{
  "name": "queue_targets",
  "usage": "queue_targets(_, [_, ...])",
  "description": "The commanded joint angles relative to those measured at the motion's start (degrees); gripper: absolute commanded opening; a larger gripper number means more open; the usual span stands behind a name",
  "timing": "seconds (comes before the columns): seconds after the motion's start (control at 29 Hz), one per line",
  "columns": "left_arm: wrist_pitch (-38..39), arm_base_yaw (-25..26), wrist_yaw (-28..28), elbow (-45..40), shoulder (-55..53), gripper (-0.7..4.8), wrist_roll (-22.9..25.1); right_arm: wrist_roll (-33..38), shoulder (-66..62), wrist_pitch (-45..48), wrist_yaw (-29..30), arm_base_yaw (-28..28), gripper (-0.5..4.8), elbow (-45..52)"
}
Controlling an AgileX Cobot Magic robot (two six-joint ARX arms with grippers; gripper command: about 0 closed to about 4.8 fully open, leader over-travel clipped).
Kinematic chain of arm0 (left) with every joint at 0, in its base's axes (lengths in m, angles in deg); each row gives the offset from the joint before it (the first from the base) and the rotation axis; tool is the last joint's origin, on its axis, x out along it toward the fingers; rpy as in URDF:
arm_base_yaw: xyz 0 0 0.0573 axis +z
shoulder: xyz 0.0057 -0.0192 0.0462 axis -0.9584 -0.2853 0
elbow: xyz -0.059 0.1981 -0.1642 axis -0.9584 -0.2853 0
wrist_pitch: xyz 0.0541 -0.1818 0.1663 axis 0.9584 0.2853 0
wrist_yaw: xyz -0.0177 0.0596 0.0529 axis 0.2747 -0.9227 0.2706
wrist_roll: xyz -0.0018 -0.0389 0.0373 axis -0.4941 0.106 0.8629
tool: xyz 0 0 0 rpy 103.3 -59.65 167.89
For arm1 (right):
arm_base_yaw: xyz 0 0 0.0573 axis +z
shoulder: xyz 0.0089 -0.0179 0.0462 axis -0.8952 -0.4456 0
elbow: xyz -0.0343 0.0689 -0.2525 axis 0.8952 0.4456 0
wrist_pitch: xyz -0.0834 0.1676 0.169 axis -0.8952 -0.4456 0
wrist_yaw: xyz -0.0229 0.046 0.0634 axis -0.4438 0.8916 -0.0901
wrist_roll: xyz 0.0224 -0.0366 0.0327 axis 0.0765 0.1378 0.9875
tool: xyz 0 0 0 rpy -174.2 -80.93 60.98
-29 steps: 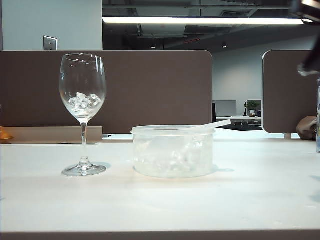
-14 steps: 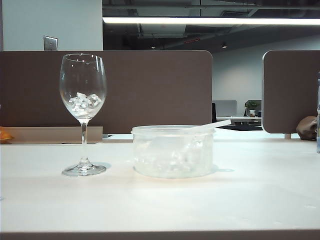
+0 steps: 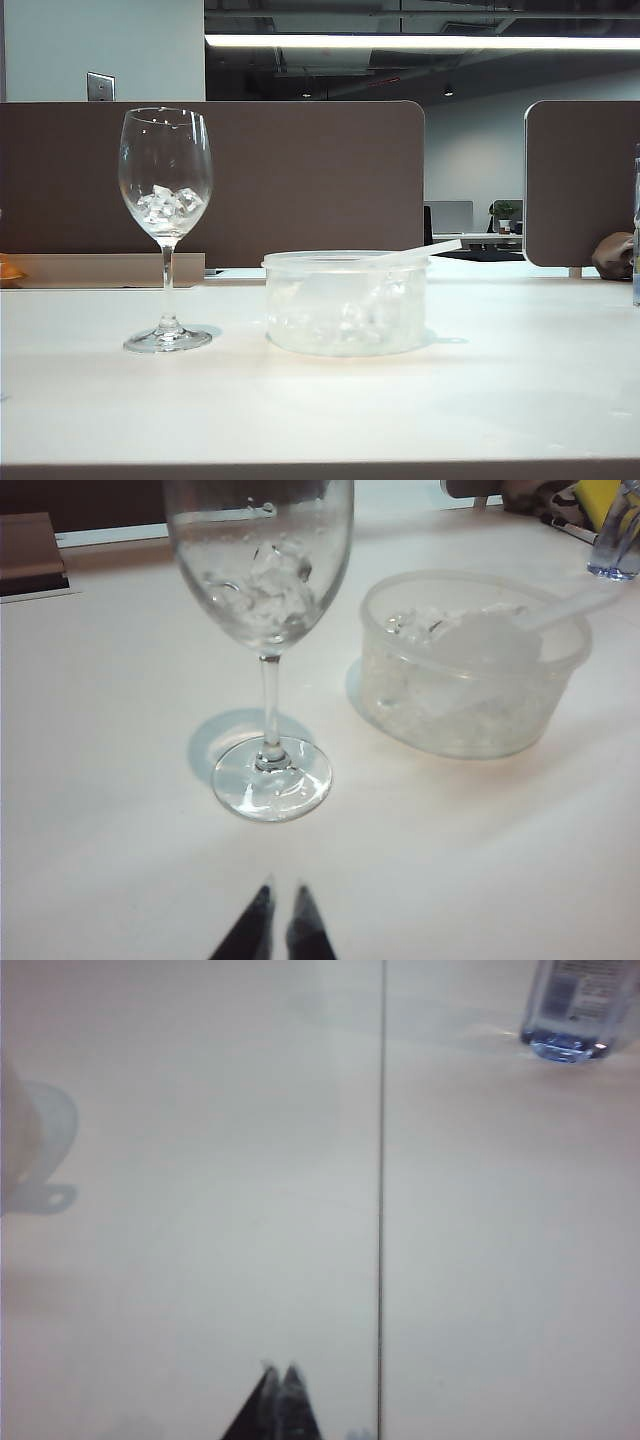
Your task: Pick up an ice shovel filled with ice cubes and pour the ice from the shovel into the glass.
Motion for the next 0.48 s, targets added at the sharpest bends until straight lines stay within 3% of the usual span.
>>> queue_targets(0.03, [0.11,0.02,0.04,-0.02,-0.04,0.29,0.11,-0.35,1.46,1.05,1.88,-1.18,-0.06,0.52])
queue_targets(0.48, [0.11,0.02,0.04,-0.02,-0.04,0.29,0.11,-0.85,2.64,2.21,3.74,-1.53,-0.05,2.12])
